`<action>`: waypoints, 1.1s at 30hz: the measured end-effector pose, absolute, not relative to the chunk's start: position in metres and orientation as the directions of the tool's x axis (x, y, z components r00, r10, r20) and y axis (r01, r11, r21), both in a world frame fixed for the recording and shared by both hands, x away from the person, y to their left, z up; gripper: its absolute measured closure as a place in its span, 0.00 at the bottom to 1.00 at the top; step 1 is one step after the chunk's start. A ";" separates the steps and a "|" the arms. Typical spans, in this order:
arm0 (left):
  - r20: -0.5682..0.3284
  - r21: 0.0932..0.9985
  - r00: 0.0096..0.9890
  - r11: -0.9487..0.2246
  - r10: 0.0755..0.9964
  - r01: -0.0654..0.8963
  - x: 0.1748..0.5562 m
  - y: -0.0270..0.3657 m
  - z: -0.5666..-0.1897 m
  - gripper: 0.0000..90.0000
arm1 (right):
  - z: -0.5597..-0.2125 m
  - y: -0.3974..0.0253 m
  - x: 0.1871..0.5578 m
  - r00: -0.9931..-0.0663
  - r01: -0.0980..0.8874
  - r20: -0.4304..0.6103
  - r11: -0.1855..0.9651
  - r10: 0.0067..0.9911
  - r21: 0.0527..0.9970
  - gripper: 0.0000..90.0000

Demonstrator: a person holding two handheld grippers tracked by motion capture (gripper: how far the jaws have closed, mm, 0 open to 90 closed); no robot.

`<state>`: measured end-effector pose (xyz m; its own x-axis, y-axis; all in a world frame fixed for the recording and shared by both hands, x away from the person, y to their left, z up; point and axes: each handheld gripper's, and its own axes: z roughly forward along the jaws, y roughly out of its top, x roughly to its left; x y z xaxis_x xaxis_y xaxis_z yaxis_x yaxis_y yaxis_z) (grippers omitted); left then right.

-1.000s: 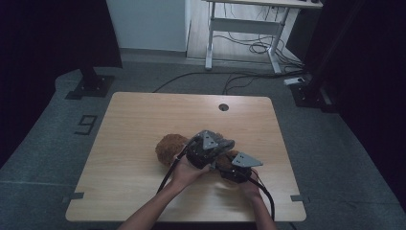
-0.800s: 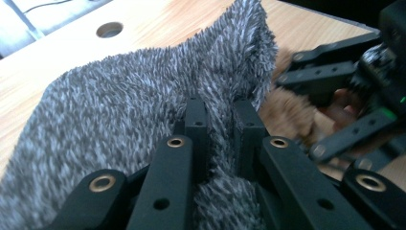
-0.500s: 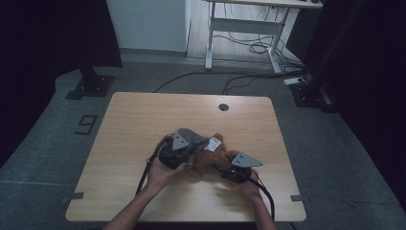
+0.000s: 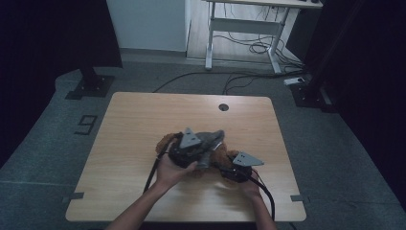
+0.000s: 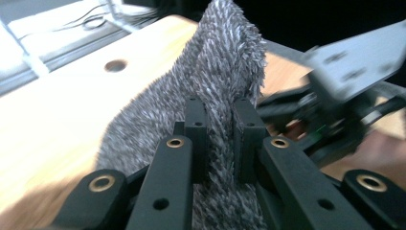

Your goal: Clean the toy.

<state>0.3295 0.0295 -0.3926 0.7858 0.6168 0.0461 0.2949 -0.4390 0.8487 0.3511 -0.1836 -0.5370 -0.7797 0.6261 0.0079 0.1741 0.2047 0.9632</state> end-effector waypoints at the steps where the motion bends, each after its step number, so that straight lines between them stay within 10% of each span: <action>1: 0.048 0.845 0.793 -0.448 0.608 0.293 0.330 0.020 -0.393 0.88 | -0.537 -0.184 0.351 -0.780 0.175 0.007 0.207 0.626 0.963 0.59; 17: -0.001 0.783 0.777 -0.484 0.629 0.392 0.348 0.018 -0.449 0.89 | -0.538 -0.183 0.351 -0.780 0.168 -0.006 0.220 0.625 0.961 0.59; 33: -0.149 0.825 0.618 -0.247 0.772 0.508 0.358 0.161 -0.450 0.88 | -0.537 -0.184 0.351 -0.787 0.158 -0.015 0.224 0.617 0.962 0.59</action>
<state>0.3585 0.1609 -0.4501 0.6178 0.7722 -0.1488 0.5075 -0.2470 0.8255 0.3514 -0.1843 -0.5374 -0.7866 0.6173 -0.0148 0.1579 0.2242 0.9617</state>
